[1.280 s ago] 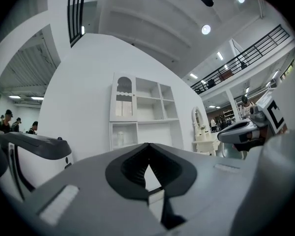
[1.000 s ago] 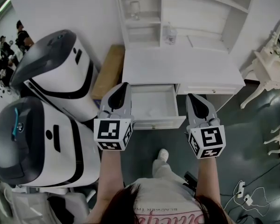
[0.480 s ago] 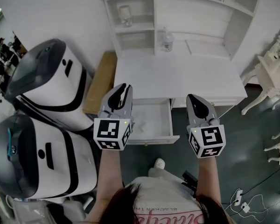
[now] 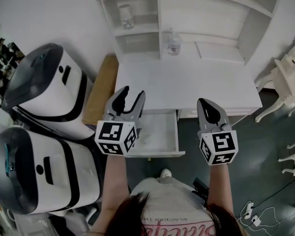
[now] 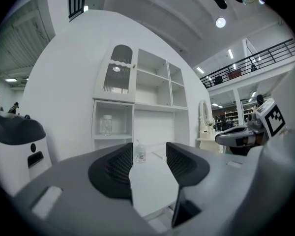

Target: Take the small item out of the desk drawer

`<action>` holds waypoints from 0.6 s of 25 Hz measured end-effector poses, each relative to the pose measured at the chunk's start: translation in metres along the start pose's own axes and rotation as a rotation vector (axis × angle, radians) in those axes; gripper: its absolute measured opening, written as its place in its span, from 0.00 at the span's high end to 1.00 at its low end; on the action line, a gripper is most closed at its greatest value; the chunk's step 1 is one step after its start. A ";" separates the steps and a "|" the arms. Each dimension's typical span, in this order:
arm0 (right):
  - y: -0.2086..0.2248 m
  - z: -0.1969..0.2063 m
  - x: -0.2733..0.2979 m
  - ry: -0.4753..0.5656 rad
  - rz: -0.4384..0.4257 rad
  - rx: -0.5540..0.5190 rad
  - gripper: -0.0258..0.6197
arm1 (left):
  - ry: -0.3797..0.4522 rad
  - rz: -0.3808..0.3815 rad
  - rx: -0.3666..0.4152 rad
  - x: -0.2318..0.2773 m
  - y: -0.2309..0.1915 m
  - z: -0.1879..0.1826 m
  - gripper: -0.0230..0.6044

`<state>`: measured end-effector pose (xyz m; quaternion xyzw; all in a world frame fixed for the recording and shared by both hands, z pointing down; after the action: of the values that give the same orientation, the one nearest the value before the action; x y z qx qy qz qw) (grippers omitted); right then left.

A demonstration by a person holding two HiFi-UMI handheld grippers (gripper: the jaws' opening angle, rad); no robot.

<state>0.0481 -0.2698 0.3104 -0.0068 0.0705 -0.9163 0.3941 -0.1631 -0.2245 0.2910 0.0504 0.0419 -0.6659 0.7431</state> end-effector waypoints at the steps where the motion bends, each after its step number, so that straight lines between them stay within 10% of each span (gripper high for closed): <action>1: 0.003 0.001 0.002 -0.002 0.002 0.002 0.96 | -0.004 0.006 -0.015 0.004 0.001 0.002 0.58; 6: 0.015 0.009 0.007 -0.010 0.021 0.027 0.96 | -0.037 0.038 -0.068 0.019 0.005 0.012 0.36; 15: 0.024 0.036 0.004 -0.064 0.060 0.072 0.96 | -0.126 0.067 -0.105 0.028 0.011 0.046 0.34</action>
<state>0.0649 -0.2935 0.3431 -0.0197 0.0251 -0.9054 0.4233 -0.1496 -0.2573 0.3327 -0.0294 0.0282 -0.6396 0.7676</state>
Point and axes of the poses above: the fingertips, and each gripper's own axes: x forward along the fingers, y to its right, z out of its underside, the point moved 2 cm from there along -x, backward along the fingers, and after that the axes turned 9 degrees about y, right-handed, at the moved point
